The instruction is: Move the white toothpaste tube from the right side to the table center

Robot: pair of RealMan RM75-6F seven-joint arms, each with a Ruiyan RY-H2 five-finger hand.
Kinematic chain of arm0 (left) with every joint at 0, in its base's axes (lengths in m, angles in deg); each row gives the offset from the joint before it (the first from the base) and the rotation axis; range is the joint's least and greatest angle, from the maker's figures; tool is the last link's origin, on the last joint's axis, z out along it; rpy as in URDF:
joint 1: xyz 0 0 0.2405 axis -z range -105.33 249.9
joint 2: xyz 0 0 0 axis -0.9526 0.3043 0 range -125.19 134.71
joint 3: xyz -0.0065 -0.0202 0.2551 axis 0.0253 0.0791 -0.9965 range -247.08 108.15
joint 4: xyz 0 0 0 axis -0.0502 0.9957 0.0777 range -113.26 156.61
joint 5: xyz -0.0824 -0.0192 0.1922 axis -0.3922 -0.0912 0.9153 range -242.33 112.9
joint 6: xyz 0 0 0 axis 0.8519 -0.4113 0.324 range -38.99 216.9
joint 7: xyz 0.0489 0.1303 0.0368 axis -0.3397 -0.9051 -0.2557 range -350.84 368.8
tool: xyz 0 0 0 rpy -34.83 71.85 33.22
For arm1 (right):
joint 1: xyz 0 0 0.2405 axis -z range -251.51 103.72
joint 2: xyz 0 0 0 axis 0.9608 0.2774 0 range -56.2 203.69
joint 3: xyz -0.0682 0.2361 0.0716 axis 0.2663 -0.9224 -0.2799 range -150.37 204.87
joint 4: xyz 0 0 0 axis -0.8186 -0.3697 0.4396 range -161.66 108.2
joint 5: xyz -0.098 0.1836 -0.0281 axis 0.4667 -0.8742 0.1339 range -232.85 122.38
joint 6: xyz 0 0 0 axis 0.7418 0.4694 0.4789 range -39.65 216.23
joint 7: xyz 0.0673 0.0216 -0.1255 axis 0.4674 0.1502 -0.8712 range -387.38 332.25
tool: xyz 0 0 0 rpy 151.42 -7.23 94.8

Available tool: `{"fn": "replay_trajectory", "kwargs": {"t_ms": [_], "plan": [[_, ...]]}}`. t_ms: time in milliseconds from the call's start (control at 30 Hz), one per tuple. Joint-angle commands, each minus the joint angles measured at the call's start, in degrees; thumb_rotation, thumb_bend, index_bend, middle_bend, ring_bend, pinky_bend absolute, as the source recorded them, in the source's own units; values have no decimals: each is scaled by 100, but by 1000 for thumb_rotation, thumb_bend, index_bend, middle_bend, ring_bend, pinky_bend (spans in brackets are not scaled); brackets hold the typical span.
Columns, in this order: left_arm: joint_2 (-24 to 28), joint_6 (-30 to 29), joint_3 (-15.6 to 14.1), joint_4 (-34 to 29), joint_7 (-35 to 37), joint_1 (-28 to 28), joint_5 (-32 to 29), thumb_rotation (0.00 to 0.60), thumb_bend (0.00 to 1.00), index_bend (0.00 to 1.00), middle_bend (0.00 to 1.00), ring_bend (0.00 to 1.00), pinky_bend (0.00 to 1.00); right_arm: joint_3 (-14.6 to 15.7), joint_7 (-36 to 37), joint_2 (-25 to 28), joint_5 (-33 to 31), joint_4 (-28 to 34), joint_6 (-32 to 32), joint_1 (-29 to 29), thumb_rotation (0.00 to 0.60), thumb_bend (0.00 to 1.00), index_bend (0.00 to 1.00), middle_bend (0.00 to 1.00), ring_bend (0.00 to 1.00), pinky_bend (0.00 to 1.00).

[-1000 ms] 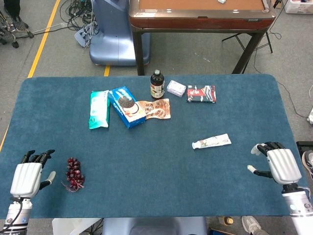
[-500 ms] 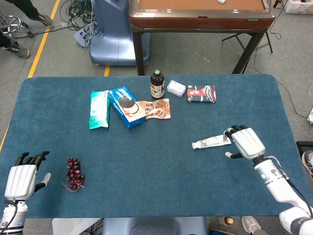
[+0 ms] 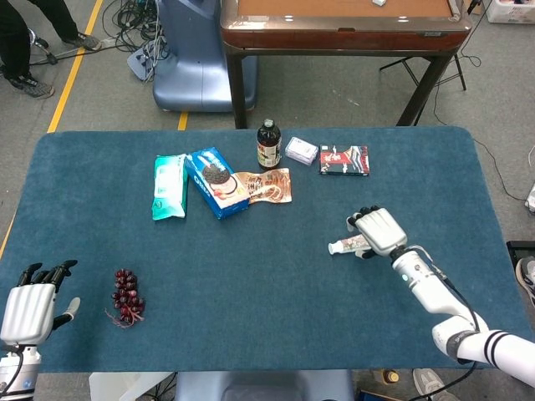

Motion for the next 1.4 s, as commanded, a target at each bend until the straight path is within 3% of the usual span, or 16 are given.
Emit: {"fn": "replay_trajectory", "kwargs": {"t_ms": [33,967,1200,1400], "plan": [[4,3,-1,0,7,-6,-9,600,246,219,358,358,149,55,-47,-166,-60,-191,-108,-102,600,203,399,414,288,329],[-16,50,4,53,24,-24,-47,600,246,219,358,358,129,422,375,-780,-166,-1232,-514,-395,600,302,399,437,300,329],[-19,44,14,64,33,-24,-42,600,246,219,358,358,129,483,528,-805,-138,-1341,-522,-400,600,410,447,492,342,329],[-22,78,23,63,37,6,-22,600,246,219,358,357,129,512,720,-784,-65,-1338,-516,-439,600,601,563,576,415,330]]}}
